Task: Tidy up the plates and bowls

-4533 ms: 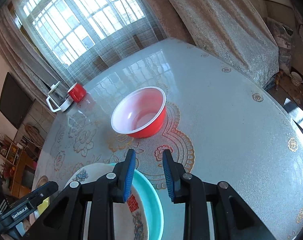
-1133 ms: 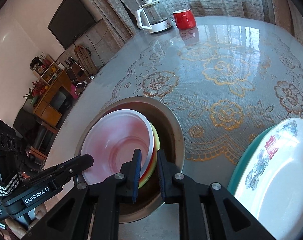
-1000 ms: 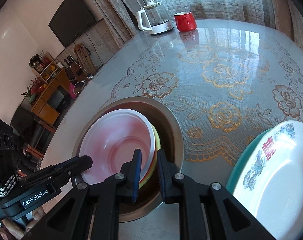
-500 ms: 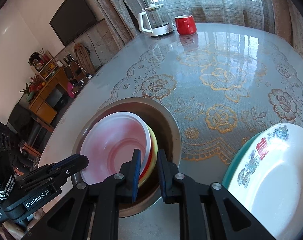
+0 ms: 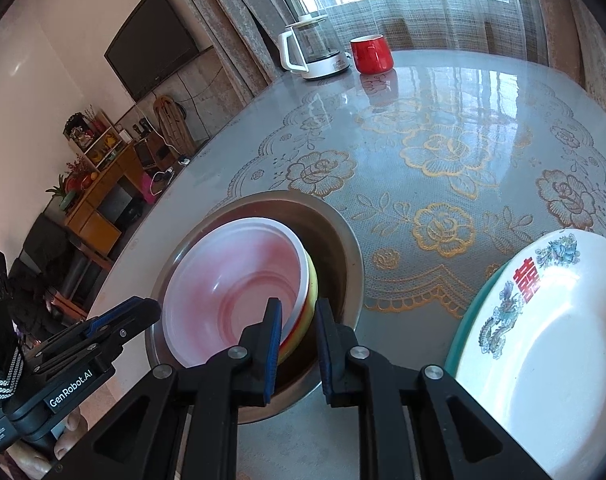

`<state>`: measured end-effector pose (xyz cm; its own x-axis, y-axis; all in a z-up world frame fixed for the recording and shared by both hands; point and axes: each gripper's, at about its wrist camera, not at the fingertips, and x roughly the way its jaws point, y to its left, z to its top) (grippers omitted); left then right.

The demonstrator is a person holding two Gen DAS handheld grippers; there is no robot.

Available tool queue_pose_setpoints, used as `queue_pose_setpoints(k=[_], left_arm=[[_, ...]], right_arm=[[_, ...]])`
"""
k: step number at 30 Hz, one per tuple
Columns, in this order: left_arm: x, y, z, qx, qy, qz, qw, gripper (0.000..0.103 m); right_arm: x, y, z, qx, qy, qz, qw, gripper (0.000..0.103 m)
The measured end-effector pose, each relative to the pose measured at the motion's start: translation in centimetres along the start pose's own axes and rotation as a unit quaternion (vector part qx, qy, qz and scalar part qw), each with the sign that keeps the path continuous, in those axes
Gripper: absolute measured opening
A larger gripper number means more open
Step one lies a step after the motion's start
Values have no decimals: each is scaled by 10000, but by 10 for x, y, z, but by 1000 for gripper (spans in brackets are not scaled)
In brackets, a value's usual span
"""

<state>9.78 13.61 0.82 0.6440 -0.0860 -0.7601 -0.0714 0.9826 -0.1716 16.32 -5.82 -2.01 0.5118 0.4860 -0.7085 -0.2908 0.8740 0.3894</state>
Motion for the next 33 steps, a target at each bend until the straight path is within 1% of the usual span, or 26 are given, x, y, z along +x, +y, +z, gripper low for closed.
queue_pose_setpoints(k=[5, 15, 20, 25, 29, 33], left_arm=[[-3, 1, -4, -52, 3, -3, 10000, 23], [-10, 9, -10, -180, 13, 24, 9998, 23], [-11, 18, -14, -323, 48, 40, 9995, 23], [-12, 26, -18, -477, 77, 50, 9988, 23], [-15, 32, -24, -561, 65, -98, 9984, 23], [-17, 38, -30, -722, -17, -349, 9968, 24]], right_arm=[[-7, 1, -4, -3, -87, 11, 10000, 19], [-22, -7, -11, 106, -271, -52, 9996, 20], [-26, -10, -16, 158, -258, -97, 9995, 20], [-25, -10, -23, 173, -139, -103, 9997, 20], [-24, -10, -25, 223, -110, -63, 9997, 20], [-24, -9, -26, 164, -119, -11, 9998, 20]])
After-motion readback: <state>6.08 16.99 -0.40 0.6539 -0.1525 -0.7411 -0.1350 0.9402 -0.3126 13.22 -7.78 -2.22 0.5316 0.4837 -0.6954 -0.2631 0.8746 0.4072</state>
